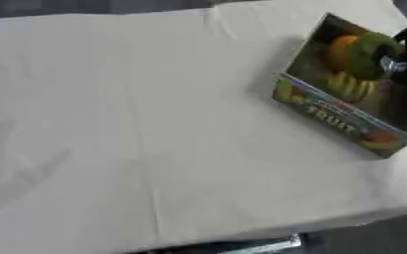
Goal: Pick up the objects with one hand, pass them to the other hand, and then place them into the box on the other side of the table.
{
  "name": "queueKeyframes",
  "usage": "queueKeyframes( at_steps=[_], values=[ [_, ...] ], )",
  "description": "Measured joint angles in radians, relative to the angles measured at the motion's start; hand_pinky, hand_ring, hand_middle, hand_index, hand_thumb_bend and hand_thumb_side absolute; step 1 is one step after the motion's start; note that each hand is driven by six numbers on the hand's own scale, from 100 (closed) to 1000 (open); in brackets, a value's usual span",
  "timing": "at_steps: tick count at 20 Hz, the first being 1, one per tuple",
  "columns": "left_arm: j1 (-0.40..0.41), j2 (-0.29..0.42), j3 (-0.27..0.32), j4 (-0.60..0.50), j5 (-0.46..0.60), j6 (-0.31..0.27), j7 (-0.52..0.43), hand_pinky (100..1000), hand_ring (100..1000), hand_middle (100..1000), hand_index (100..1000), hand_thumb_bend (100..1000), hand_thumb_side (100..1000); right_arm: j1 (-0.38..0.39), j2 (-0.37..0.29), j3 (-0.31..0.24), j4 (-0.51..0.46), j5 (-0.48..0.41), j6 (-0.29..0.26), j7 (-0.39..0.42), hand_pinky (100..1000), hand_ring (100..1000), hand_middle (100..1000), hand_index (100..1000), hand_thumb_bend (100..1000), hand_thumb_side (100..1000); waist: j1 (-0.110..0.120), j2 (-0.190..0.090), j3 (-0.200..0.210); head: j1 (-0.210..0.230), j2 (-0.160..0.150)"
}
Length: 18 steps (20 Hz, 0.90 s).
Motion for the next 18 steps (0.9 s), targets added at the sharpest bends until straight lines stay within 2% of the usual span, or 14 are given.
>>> queueKeyframes(
  at_steps=[1,3,6,8,11,12,13,14,18],
  values=[
    [0.001,0.0,0.0,0.0,0.0,0.0,0.0,679,670,670,817,781,902,0.004,0.002,0.0,0.0,0.019,-0.009,0.017,760,657,708,810,100,280,0.0,0.0,0.0,0.001,0.0],
    [0.003,0.0,0.0,0.0,0.0,0.0,0.0,679,670,670,816,781,893,0.012,0.006,0.0,0.001,0.057,-0.026,0.053,798,718,756,865,100,357,0.0,0.0,0.0,0.004,0.0],
    [0.005,0.0,0.0,0.0,-0.002,0.0,0.0,680,670,670,815,772,888,0.015,0.006,-0.008,0.001,0.113,-0.04,0.084,832,762,806,909,100,413,0.0,0.0,0.0,0.011,0.0],
    [0.005,0.0,0.0,0.0,-0.004,0.0,0.0,679,671,671,816,770,892,0.019,0.007,-0.011,0.0,0.144,-0.042,0.087,840,769,830,924,100,419,0.0,0.0,0.0,0.015,0.0],
    [0.006,0.0,0.0,0.0,-0.007,0.0,0.0,678,670,671,816,772,891,0.029,0.014,-0.017,-0.006,0.168,-0.054,0.091,843,772,839,941,162,407,0.0,0.0,-0.001,0.021,0.0],
    [0.007,0.0,0.0,0.0,-0.008,0.001,0.0,678,670,671,816,775,892,0.031,0.016,-0.02,-0.009,0.171,-0.059,0.092,845,775,846,953,230,389,0.0,0.0,-0.001,0.022,0.0],
    [0.01,0.0,0.0,0.0,-0.008,0.001,0.0,678,670,671,816,776,892,0.035,0.016,-0.023,-0.013,0.173,-0.066,0.094,846,776,849,958,258,375,0.0,0.0,-0.002,0.023,0.0],
    [0.012,0.0,0.0,0.0,-0.008,0.001,0.0,678,670,671,815,778,891,0.037,0.016,-0.027,-0.016,0.175,-0.074,0.098,844,774,850,964,302,322,0.0,0.0,-0.002,0.024,0.0],
    [0.014,0.0,0.001,0.0,-0.008,0.002,0.0,677,670,671,814,775,892,0.046,0.016,-0.04,-0.025,0.174,-0.101,0.114,835,765,848,965,310,271,0.0,-0.001,-0.005,0.031,0.0]
  ],
)
